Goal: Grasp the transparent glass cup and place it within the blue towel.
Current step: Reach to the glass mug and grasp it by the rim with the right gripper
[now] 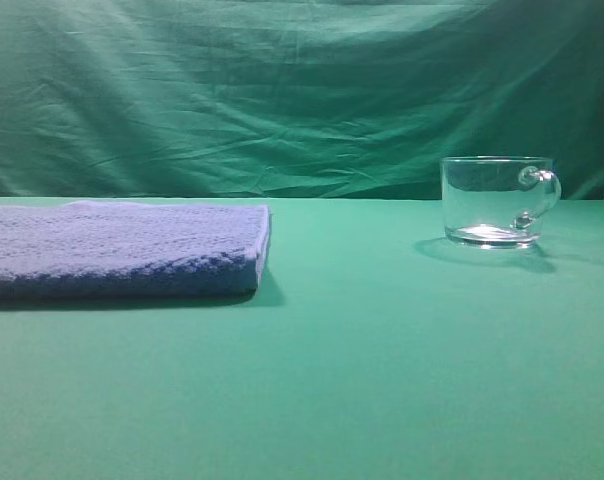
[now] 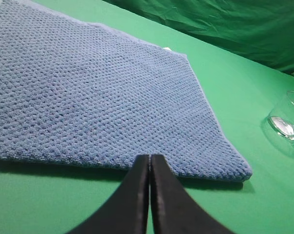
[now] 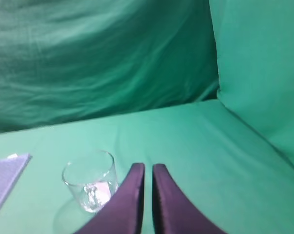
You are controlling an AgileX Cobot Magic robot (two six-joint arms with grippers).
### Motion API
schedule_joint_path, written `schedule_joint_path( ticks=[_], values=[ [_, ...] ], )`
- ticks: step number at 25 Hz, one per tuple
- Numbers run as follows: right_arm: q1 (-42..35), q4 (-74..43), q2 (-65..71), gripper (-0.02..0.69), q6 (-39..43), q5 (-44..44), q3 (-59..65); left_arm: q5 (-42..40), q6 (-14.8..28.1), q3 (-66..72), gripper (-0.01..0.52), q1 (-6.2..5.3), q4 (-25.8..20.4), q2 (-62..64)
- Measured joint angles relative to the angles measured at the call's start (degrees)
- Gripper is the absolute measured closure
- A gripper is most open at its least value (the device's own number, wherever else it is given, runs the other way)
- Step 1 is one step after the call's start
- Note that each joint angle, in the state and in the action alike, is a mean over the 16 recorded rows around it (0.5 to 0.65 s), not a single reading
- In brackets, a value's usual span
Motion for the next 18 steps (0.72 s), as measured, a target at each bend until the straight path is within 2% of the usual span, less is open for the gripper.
schedule_joint_path(
  ticks=[9,18],
  values=[
    [0.78,1.26,18.38,0.631,-3.00,11.43,-11.68,0.00,0.00,0.00,0.514,0.00,0.00,0.00],
    [6.21,0.97,35.05,0.638,-3.06,18.45,-23.59,0.00,0.00,0.00,0.514,0.00,0.00,0.00]
  ],
)
